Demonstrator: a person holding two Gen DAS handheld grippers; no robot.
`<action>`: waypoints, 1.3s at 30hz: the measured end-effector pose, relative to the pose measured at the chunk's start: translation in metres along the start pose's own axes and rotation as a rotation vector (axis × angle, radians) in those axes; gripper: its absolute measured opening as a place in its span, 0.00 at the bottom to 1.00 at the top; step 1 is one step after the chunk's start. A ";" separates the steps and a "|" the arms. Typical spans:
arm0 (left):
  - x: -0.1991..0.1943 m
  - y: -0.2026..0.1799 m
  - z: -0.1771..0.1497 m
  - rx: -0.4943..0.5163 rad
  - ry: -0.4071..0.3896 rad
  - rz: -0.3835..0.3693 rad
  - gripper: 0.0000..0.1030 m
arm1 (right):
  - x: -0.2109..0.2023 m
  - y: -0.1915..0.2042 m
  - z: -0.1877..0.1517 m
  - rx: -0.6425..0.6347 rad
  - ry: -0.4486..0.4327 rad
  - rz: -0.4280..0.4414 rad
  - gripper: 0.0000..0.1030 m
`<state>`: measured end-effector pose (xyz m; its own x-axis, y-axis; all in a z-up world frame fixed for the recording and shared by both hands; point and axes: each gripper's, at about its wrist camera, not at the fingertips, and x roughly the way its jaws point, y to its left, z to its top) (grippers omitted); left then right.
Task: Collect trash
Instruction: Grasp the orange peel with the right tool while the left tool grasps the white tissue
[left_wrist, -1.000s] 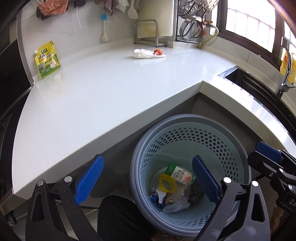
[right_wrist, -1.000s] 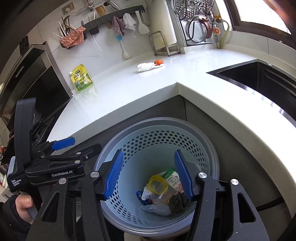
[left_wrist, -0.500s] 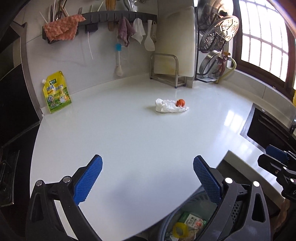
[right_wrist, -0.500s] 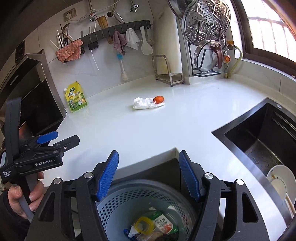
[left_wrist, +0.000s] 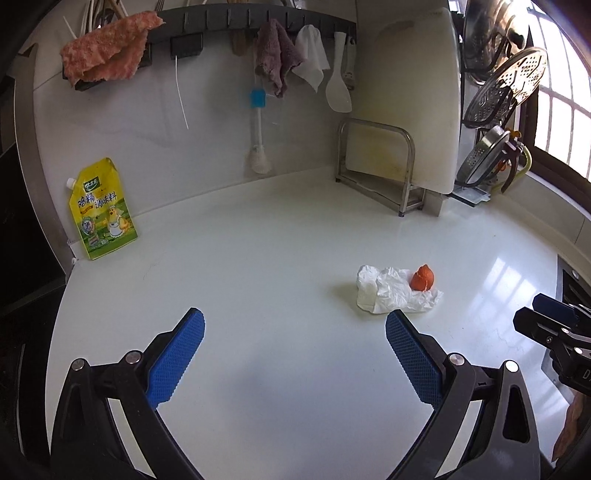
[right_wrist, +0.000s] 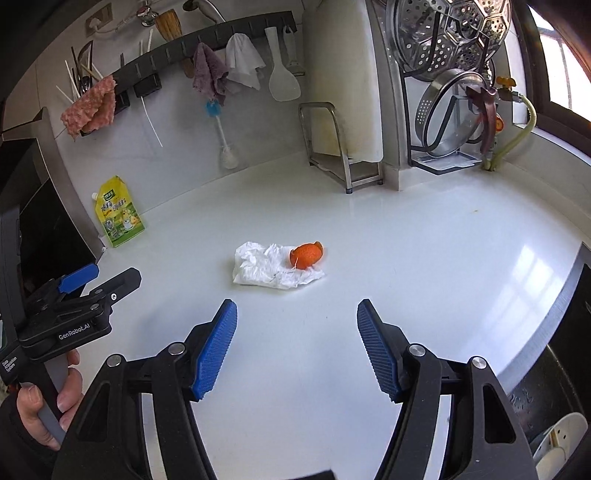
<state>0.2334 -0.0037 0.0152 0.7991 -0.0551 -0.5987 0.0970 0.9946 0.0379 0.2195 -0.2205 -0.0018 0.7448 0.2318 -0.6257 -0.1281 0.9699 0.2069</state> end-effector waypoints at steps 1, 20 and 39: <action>0.008 -0.001 0.002 -0.002 0.006 0.000 0.94 | 0.009 -0.002 0.005 -0.003 0.007 -0.002 0.63; 0.076 0.010 0.001 -0.053 0.103 0.034 0.94 | 0.113 -0.010 0.043 -0.049 0.145 -0.004 0.63; 0.075 -0.005 -0.003 0.007 0.089 0.028 0.94 | 0.141 0.009 0.043 -0.167 0.192 -0.086 0.33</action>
<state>0.2906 -0.0122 -0.0323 0.7454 -0.0192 -0.6663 0.0799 0.9949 0.0607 0.3511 -0.1828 -0.0558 0.6215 0.1428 -0.7703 -0.1883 0.9817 0.0301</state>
